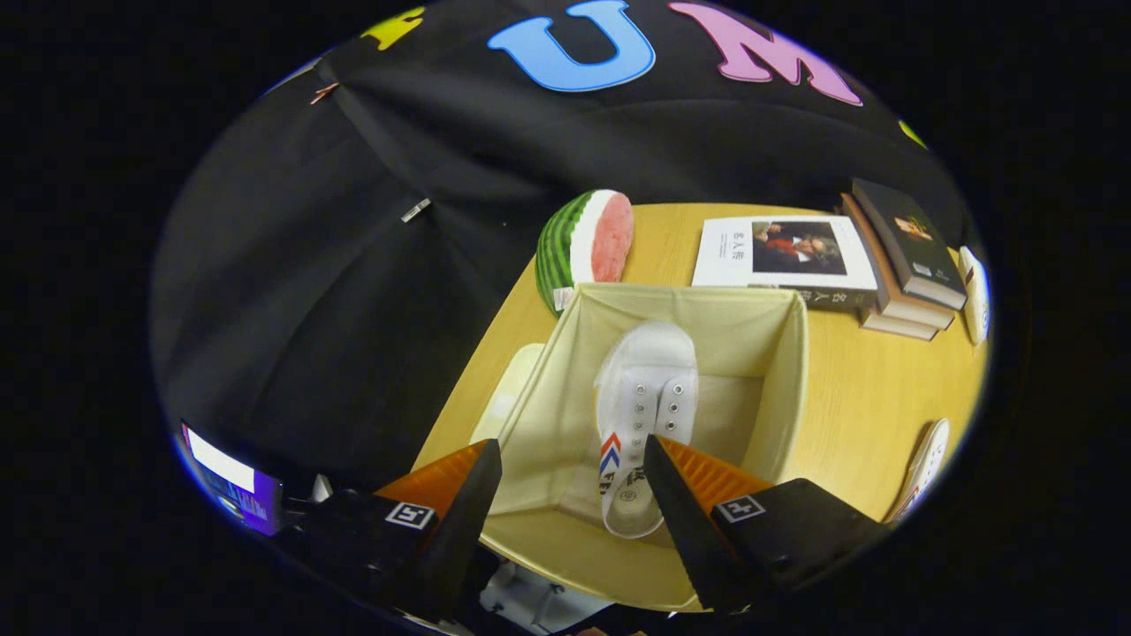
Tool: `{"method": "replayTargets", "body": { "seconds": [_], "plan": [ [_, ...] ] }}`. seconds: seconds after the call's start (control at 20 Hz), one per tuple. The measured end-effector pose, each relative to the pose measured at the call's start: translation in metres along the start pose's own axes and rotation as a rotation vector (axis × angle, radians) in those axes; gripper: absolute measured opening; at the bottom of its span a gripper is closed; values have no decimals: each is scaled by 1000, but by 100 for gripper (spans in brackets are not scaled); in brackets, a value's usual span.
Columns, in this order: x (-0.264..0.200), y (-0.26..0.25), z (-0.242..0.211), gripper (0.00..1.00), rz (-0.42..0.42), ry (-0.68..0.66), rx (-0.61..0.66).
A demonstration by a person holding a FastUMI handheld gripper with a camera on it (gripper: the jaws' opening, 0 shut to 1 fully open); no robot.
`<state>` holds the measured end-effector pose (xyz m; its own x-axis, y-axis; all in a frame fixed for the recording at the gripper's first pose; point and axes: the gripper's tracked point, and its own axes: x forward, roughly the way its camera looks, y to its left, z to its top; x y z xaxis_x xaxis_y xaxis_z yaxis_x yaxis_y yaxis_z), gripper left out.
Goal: Open the storage box then place both shoes into the box .Put the left shoe in first, then the right shoe, with the right side of both shoes facing outward in a uniform manner.
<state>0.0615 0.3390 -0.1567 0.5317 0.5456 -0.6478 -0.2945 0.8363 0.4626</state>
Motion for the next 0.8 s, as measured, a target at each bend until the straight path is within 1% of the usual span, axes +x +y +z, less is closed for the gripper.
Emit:
{"method": "replayTargets", "body": {
  "seconds": [0.15,0.35,0.5,0.65,0.8],
  "plan": [
    [-45,-35,21,99,-44,-95,-32],
    [-109,-113,29,99,-149,-173,-36],
    [-149,-178,22,98,-241,-193,-58],
    [-177,-237,4,99,-315,-177,-65],
    [-198,-289,-18,99,-362,-150,-52]
  ]
}}
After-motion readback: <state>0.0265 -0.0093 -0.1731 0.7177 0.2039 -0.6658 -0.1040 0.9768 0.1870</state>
